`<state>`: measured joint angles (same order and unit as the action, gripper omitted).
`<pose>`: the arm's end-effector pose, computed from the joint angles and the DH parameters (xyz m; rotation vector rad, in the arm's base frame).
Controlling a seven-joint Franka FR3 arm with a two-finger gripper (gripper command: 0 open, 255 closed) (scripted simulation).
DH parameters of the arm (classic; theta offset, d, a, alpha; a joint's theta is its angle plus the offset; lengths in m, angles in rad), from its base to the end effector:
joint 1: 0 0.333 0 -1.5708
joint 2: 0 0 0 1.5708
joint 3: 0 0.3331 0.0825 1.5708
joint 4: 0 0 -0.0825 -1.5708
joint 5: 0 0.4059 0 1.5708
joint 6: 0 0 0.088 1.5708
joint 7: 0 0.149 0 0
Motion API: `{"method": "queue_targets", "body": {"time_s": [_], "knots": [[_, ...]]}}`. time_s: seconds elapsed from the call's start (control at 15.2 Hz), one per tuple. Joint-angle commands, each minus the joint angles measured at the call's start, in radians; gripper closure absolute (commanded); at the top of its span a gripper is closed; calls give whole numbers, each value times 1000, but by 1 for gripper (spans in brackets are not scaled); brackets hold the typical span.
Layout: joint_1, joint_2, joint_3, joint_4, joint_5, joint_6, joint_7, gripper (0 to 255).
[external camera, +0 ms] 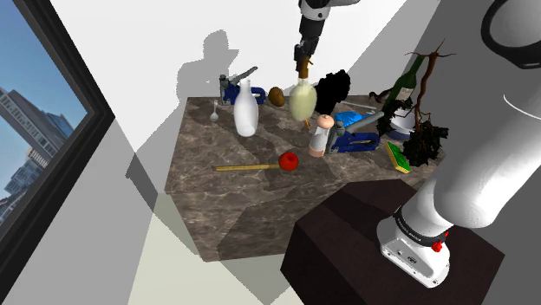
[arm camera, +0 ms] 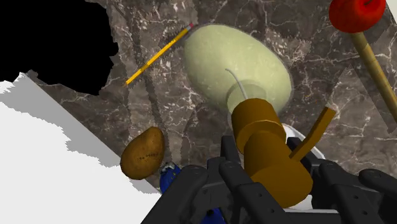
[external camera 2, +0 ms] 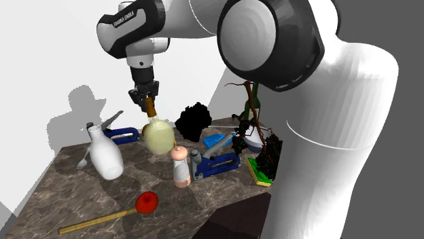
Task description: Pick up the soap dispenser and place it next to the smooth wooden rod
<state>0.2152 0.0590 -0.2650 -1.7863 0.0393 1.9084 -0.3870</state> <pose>0.6116 -0.0234 0.4881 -3.0907 -0.5088 -0.1073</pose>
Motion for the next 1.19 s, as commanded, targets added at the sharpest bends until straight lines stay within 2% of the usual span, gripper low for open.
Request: {"method": "queue_targets", "body": {"time_s": [0.0,0.59,1.12], "knots": [[25,14,22,11,-1,4,49,255],[126,117,105,146,-4,-25,237,255],[214,275,161,369,-9,-89,388,255]]}}
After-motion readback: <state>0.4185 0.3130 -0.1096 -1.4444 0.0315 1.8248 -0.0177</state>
